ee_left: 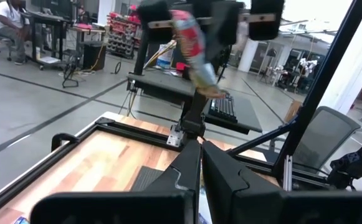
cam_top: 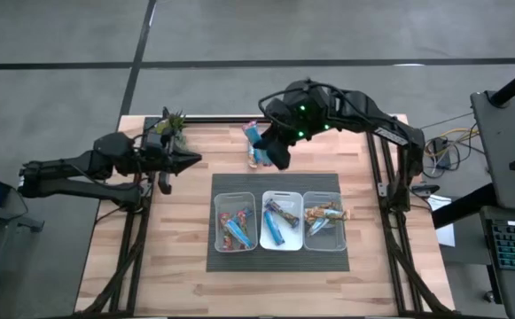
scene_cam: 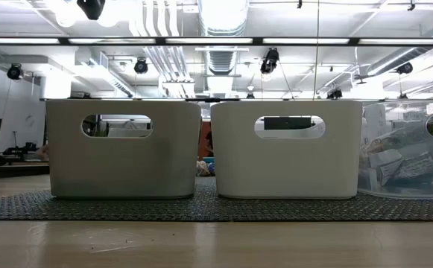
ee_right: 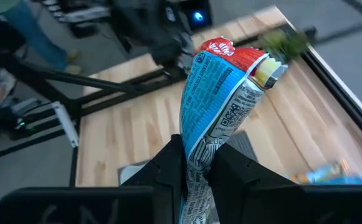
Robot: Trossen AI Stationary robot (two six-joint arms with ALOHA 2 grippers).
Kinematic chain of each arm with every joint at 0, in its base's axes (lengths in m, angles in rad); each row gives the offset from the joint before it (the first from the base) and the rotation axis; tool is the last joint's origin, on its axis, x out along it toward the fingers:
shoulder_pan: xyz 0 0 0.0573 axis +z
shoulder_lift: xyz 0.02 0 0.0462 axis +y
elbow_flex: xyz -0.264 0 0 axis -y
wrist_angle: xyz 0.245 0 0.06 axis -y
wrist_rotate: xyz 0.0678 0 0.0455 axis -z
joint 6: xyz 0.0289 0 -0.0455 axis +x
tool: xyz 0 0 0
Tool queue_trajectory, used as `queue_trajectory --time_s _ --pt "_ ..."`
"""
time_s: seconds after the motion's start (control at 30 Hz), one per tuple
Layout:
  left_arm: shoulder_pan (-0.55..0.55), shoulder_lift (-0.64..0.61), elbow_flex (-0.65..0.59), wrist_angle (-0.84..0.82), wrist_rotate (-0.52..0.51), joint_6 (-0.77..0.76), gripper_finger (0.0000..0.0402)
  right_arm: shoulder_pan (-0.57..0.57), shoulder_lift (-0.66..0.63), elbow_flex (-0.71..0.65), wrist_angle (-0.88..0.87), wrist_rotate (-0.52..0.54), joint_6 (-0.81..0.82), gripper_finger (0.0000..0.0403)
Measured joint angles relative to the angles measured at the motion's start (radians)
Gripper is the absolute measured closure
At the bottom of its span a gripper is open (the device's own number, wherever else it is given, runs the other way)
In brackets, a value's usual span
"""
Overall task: Pick and place Granola Bars by type
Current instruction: Put the red granola bar into the gray bin
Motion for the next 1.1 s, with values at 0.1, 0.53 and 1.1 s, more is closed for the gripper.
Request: queue_trajectory --time_s 0.1,0.53,1.1 --pt "0.000 -0.012 0.000 0.000 0.000 0.000 0.0401 0.035 -0.002 0.000 0.042 -0.002 -0.028 0.0347" --pt "0.000 -0.086 0.000 -0.010 -0.001 0.005 0.0401 0.099 -0.002 0.000 0.139 -0.006 -0.063 0.0347" --pt "0.000 -0.130 0.000 -0.042 -0.002 0.008 0.0401 0.097 0.001 0.000 0.206 -0.024 -0.006 0.0347"
